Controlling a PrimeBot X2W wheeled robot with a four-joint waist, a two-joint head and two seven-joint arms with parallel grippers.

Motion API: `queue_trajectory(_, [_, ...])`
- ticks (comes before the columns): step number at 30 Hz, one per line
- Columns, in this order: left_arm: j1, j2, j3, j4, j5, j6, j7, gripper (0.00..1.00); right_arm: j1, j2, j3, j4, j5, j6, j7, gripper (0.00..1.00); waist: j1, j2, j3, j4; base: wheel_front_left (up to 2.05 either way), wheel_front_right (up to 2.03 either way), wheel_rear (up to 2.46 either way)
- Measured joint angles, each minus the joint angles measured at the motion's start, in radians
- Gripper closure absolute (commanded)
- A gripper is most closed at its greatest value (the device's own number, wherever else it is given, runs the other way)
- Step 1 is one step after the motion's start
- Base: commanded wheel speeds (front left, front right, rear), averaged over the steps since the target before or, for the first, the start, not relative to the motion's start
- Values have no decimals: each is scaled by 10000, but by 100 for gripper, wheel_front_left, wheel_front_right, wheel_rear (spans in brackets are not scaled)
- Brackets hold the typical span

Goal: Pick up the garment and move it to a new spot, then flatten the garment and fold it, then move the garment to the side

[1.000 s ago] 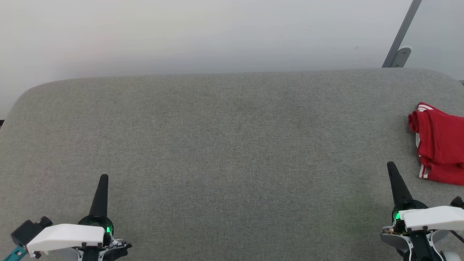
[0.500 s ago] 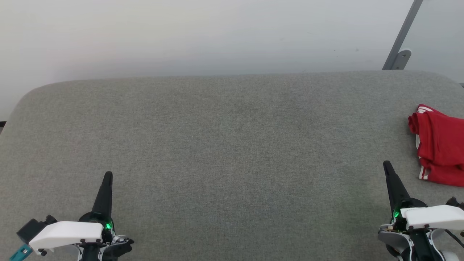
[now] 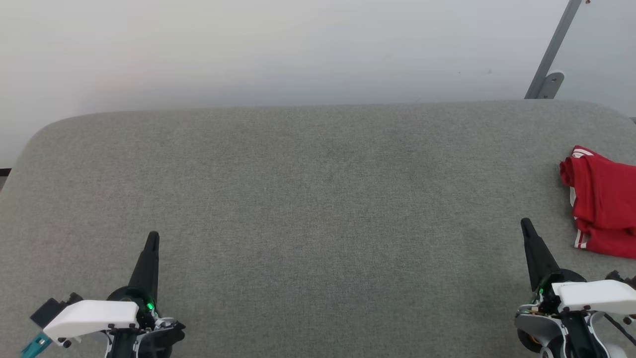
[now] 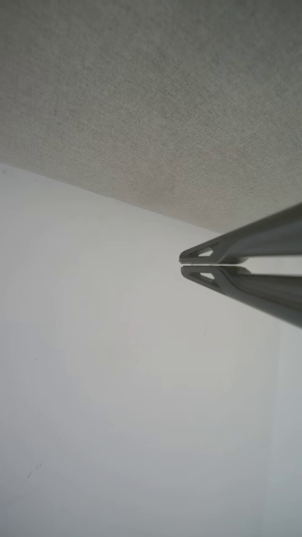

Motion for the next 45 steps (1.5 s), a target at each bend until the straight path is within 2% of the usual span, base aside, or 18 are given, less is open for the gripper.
queue_trajectory(15, [-182, -63, 13, 153, -823, 0, 267, 100, -114, 98, -31, 77, 853, 0, 247, 100, 0, 0, -84, 30, 0, 0, 0])
queue_trajectory(45, [-202, -96, 58, 157, -821, 0, 301, 100, -118, 113, -42, 84, 865, 0, 268, 100, 0, 0, -84, 31, 0, 0, 0])
